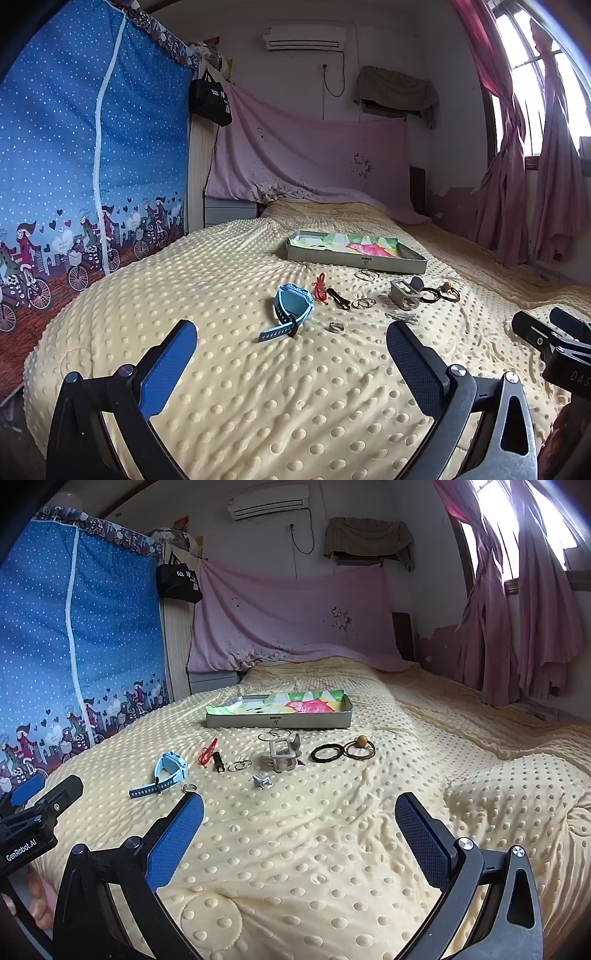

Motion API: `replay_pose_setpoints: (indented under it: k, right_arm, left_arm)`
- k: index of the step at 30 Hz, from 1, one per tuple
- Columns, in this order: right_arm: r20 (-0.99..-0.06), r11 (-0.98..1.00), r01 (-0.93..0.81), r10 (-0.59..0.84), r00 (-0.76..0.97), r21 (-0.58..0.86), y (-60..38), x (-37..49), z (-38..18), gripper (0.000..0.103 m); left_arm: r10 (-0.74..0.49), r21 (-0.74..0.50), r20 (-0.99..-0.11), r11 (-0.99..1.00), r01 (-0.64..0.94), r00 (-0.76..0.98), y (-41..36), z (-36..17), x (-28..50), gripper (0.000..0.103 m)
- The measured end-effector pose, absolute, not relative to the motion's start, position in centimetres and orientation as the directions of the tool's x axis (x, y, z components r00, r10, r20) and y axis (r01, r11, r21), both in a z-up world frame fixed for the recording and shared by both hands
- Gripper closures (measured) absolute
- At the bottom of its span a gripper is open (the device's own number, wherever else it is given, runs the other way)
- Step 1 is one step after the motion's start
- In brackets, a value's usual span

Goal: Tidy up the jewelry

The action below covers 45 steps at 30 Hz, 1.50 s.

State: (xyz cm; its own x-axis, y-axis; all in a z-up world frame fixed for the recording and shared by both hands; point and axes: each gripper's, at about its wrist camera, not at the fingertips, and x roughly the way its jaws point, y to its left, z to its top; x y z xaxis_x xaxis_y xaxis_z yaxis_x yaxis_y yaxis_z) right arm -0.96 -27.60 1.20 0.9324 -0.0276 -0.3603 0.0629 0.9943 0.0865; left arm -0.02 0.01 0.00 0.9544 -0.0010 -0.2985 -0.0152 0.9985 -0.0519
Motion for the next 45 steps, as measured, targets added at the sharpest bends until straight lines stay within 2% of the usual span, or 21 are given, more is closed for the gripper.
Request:
replay_pose_setpoints:
  k: [45]
  right_arm:
    - [-0.358,0.994,0.063,-0.027,0.933,0.087,-27.6,-1.05,1.35,0.001]
  left_arm:
    - [0.0,-0.047,-0.303,0.999,-0.015,0.953,0.01,0.01,-0.01,0.0]
